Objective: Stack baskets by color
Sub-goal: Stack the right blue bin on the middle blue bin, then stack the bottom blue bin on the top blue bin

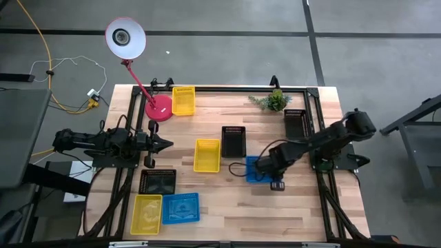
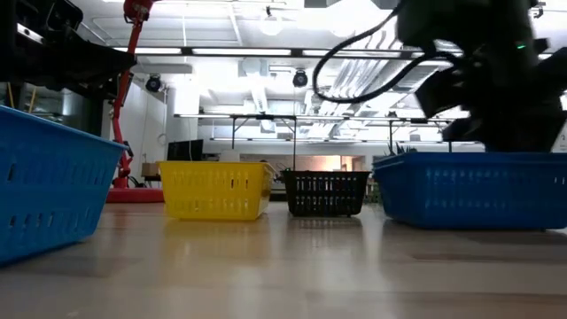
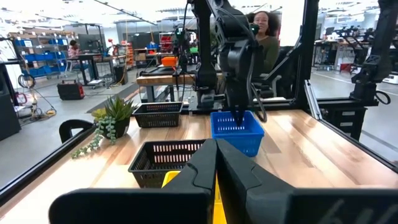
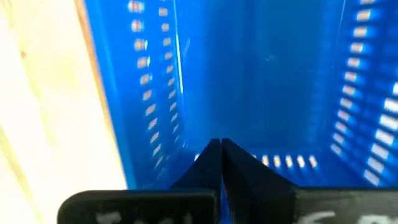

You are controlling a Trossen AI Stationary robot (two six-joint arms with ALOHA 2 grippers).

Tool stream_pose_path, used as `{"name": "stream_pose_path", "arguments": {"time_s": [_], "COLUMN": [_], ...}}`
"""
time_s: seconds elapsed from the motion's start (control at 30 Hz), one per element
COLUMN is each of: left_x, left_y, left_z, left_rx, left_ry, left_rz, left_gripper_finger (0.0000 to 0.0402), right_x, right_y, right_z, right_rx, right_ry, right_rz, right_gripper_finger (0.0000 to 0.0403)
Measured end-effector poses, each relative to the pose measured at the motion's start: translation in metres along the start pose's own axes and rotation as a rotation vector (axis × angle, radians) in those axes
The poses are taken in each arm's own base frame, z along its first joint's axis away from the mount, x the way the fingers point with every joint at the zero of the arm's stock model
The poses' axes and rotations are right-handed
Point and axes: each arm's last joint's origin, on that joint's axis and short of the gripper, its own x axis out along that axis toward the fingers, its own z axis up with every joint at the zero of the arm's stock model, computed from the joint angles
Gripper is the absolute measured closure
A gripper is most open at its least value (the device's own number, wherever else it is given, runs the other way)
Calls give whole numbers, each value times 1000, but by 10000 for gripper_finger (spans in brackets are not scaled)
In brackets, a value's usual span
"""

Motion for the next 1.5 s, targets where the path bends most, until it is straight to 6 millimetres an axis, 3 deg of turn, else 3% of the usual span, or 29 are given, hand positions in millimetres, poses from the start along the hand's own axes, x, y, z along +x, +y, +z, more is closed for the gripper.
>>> {"name": "stream_pose_path", "arguments": {"time_s": [0.37,0.67,0.8,1.03,1.23,1.33,1.5], "left_x": [0,0,0,0,0,0,0], "left_y": [0,0,0,0,0,0,2], "left_z": [0,0,0,0,0,0,1], "left_rx": [0,0,0,0,0,19,134], "left_ry": [0,0,-1,-1,-1,-1,-5], "left_rz": [0,-1,0,0,-1,4,78], "left_gripper_finger": [401,401,401,401,401,401,401], "right_x": [-12,-33,-53,-83,-100,-111,-127], "right_y": [-8,-18,-16,-6,-12,-16,-23], "right_z": [-57,-67,-55,-19,-3,3,9], "right_rx": [128,122,104,94,163,195,278], "right_ry": [-109,-250,-408,-817,-1023,-1131,-1305], "right_rz": [-15,0,60,230,317,357,315], "right_gripper_finger": [403,403,403,402,397,370,289]}}
